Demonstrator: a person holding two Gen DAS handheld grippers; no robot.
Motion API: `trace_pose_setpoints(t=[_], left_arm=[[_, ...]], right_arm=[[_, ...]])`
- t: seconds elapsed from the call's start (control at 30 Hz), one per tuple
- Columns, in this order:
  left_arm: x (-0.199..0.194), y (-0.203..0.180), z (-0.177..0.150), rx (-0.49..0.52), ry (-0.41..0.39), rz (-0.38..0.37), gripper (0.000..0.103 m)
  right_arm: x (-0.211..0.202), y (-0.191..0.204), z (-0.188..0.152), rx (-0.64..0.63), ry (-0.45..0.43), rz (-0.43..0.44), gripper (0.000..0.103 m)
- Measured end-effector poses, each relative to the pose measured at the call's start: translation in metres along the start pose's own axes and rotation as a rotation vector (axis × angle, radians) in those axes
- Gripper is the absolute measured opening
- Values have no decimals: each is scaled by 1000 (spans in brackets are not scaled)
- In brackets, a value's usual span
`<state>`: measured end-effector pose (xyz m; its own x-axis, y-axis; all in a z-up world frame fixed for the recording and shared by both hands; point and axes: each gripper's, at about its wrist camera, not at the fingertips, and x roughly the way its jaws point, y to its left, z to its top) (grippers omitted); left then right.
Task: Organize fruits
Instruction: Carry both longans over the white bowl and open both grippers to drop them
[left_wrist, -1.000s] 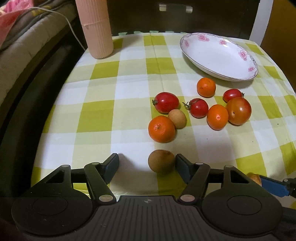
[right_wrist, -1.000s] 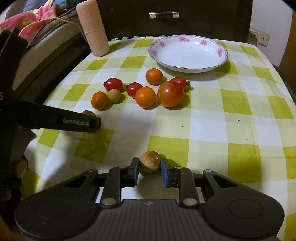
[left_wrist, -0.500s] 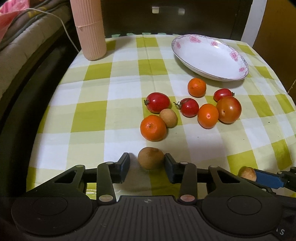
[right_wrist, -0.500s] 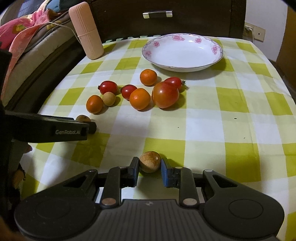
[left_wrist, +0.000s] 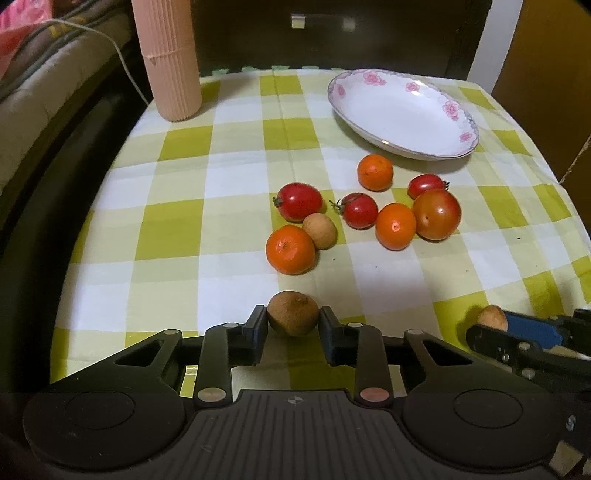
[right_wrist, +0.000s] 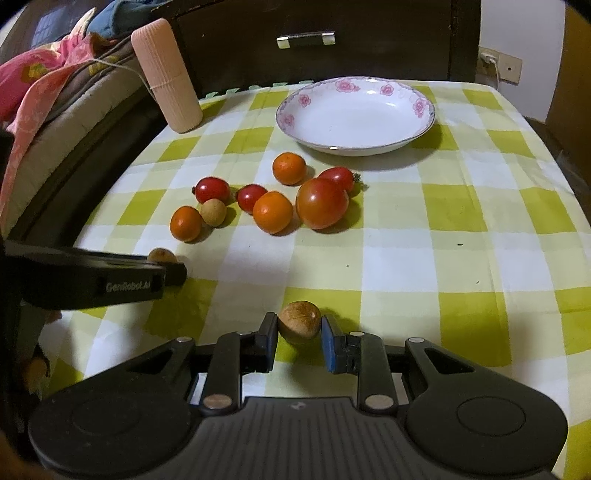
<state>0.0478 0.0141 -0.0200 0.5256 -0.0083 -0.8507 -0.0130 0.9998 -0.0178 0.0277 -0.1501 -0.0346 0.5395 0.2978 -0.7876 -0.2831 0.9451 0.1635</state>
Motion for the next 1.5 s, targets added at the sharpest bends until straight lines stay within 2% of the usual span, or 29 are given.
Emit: trace_pose_setpoints(t=[0.2,0.4,0.63,1.0,1.2,1.3,1.5], left_arm=[[-16,-3,6,-2,-30,-20,38],[-24,-13,33,9,-80,-78,38],[-13,-29,75,13,-108,-135,38],[25,-48,133,35,-121,-141,38],[47,-50,145,39,-101,-147,38],[52,-54,146,50,-96,-154,35],[59,-53,149,45,-92,-144,37]], right_arm=[[-6,-4,11,14,-28,-20,24],[-20,-8,34,25,-86,-31,24],[-8,-30,74,57,-97,-48,24],[22,-56,136,38,-131,-66,24],[49,-64,155,14,-113,-81,24],[60,-67,157,2,-98,-84,24],[70,-71,160,-9,-90,-78,24]])
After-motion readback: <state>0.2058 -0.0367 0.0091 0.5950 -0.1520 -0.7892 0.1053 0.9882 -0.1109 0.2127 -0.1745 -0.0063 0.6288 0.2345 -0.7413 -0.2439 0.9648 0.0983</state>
